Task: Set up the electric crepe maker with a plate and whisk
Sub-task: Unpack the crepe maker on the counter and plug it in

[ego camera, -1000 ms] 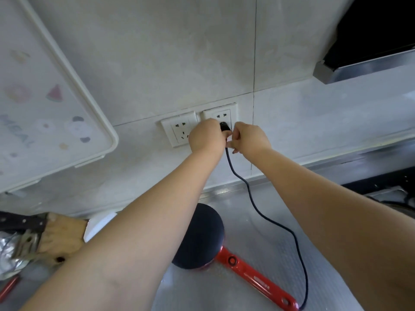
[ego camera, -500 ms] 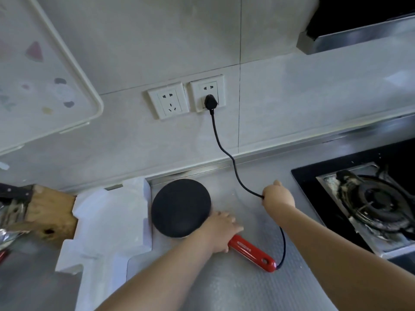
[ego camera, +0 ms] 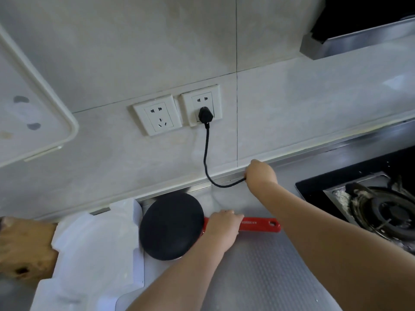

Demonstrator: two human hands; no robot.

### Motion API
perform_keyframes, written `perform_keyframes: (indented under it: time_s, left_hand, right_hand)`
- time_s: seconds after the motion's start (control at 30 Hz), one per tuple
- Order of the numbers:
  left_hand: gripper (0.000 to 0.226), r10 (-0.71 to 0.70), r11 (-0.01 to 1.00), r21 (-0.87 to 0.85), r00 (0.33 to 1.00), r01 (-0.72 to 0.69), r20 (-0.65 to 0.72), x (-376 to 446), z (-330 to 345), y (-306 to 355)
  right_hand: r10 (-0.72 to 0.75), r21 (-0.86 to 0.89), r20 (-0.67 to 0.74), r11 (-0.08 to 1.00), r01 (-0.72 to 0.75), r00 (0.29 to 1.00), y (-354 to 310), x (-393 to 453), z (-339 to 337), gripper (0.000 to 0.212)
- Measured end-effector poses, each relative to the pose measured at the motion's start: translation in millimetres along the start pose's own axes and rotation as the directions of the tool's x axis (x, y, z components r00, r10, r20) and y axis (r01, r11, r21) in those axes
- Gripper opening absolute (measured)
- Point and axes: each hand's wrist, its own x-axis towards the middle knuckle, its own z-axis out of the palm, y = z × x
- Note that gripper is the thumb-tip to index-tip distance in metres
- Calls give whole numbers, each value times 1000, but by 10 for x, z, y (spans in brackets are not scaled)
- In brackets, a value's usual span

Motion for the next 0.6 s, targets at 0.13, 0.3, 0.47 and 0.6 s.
perform_keyframes:
  time_s: [0.13,0.3,0.47,0.6]
  left_hand:
    - [34,-82,997,6,995,82,-57,296,-46,-35]
    - [35,-188,982,12,980,189,-70,629,13,-94]
    - [48,-208,975,70,977,211,-50,713,132,-99]
    - [49,-189,981,33,982,189,16,698,67,-171]
  right_hand:
    - [-101,13,-9,995,101,995,-155,226,-27,38]
    - [-161,90,36,983,157,986,-282,422,155,35]
    - [-152,135,167,982,130,974,-259,451,297,45]
    - [-180,142,204,978,152,962,-255,359,273,71]
